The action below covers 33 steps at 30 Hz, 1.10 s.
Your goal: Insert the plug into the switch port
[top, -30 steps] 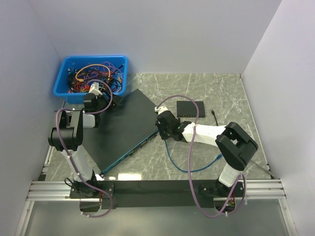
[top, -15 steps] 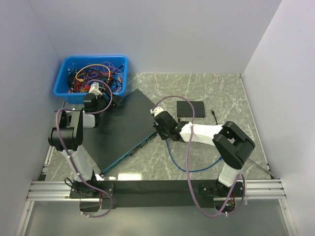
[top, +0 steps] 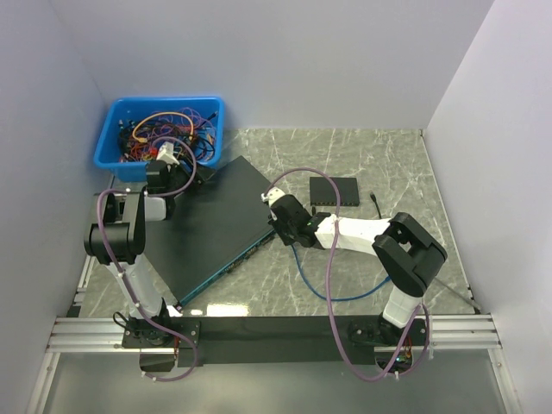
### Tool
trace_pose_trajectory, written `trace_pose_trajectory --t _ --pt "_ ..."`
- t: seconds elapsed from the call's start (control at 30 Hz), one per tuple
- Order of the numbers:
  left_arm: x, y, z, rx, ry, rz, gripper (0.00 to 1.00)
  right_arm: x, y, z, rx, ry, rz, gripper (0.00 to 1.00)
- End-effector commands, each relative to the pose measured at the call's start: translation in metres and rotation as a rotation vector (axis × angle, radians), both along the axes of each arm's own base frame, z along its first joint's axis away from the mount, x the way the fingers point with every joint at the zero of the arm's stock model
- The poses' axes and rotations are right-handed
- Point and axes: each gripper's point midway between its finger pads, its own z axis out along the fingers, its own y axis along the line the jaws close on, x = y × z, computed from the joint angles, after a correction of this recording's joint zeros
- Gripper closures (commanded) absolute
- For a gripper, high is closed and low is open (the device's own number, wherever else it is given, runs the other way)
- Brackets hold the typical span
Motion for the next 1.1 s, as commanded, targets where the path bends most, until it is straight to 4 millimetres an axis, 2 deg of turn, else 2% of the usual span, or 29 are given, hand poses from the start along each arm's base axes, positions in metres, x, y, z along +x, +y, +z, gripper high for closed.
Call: trace_pose_trajectory --t 0.0,0.13,0.33,0.73,0.83,1.07 --pt "0.022 0.001 0.003 0.028 -0.01 -0.023 0.33 0.045 0.046 0.06 0.208 -0.201 0.019 1.0" --pt "0.024 0.006 -0.018 0.036 0.11 0.001 0.32 0.049 0.044 0.062 0.212 -0.214 0.014 1.0" --pt "0.037 0.024 -0.032 0.106 0.195 0.082 0.34 0.048 0.047 0.056 0.209 -0.2 0.019 1.0" --pt "0.025 0.011 -0.052 0.151 0.293 0.01 0.37 0.056 0.046 0.066 0.239 -0.257 -0.01 1.0" --pt "0.023 0.009 -0.053 0.156 0.297 0.001 0.38 0.058 0.046 0.076 0.263 -0.285 -0.019 1.0" --pt "0.013 0.009 -0.054 0.171 0.301 0.005 0.42 0.063 0.054 0.114 0.364 -0.366 -0.01 1.0"
